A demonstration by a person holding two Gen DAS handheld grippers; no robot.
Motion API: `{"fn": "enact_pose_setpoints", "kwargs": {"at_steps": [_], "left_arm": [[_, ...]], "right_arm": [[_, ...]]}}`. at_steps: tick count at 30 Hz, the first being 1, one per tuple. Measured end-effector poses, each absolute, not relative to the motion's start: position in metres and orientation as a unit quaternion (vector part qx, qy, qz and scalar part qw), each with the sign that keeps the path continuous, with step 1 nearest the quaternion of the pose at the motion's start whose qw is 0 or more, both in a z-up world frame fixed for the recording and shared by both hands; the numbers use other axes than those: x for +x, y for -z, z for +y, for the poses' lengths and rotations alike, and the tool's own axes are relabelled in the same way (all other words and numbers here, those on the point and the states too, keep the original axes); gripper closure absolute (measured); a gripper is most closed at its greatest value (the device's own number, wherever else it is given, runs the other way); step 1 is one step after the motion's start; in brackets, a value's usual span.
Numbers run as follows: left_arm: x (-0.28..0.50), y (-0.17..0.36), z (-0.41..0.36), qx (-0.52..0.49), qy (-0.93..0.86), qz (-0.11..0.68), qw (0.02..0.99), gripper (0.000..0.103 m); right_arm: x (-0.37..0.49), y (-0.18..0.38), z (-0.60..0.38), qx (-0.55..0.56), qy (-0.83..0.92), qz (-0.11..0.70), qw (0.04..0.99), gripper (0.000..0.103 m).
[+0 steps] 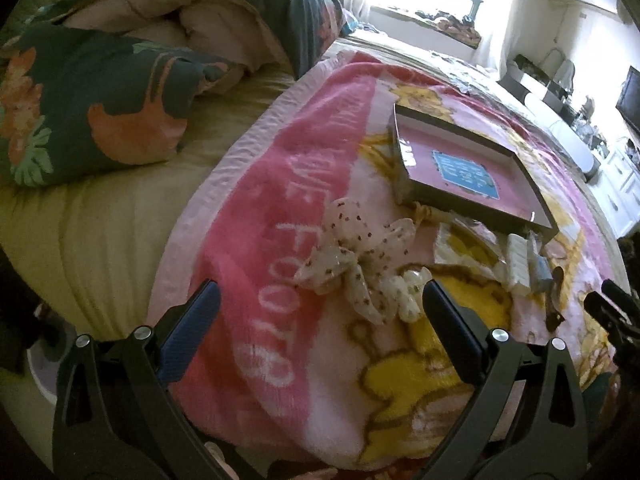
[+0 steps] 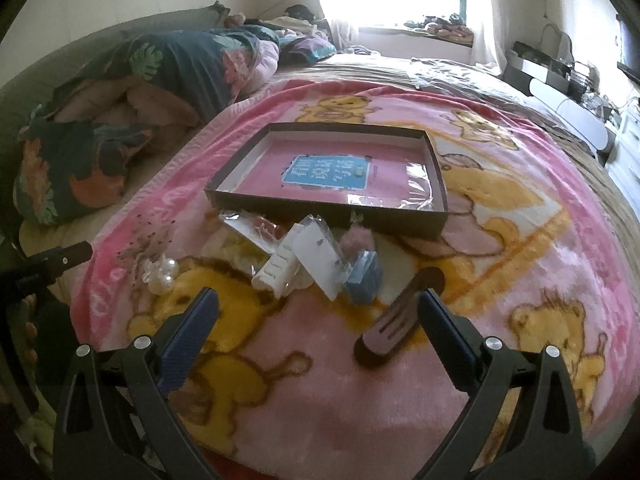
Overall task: Organize jewelry
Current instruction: 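Grasp the white polka-dot bow with the left tool while the right tool grasps the clear earring bag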
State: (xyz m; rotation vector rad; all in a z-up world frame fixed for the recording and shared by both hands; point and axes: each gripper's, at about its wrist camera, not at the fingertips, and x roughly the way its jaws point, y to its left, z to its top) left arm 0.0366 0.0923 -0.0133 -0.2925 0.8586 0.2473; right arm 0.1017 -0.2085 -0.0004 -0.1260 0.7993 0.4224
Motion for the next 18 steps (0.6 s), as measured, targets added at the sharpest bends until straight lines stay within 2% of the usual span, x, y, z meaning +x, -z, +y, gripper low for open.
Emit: {"fn": "enact_pose_setpoints", "kwargs": {"at_steps": [10,12,14,18], "left_arm": [[0.083,0.049,0.096,-0.126,-0.094,0.476,0.865,0.008],[0.089,0.054,0.096,-0.128,-0.087,0.476,0.865,0.008],[0.096,0.061,0.099,-0.132,-0.089,0.480,0.863,0.009],[0.108,0.070,0.102,-0.141,-0.084,0.489,0.857,0.030]], "right_arm": [[0.138,0.012,-0.195,-0.096,-0.219,0.398,0.886,0.008],[0.146,0.017,-0.189,-0.099,-0.232,0.406,0.879,0.020],[0.154,0.023,-0.186,-0.096,-0.240,0.417,0.871,0.025],[0.167,0.030,-0.180,-0.096,-0.246,0.429,0.864,0.033]]}}
